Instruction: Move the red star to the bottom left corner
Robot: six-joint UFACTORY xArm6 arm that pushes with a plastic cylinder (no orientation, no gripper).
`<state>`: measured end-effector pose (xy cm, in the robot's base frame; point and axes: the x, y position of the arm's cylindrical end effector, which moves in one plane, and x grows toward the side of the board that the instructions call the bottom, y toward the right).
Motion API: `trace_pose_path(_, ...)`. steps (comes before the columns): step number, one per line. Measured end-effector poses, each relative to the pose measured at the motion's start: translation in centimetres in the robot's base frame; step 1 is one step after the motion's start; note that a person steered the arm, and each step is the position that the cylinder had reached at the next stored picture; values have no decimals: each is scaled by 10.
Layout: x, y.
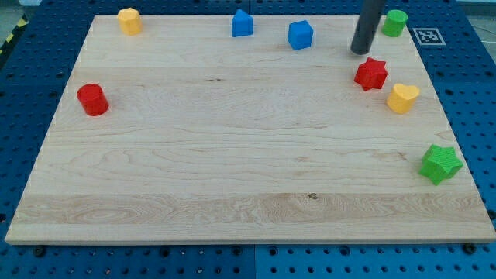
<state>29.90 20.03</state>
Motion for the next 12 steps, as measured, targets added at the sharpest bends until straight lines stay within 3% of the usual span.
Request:
trace_pose_path(1, 45, 1)
trace_pose_path(5, 147, -32)
trace_pose_path(9, 154, -24)
trace_pose_path(11, 170, 8)
trace_pose_path(12, 200, -33)
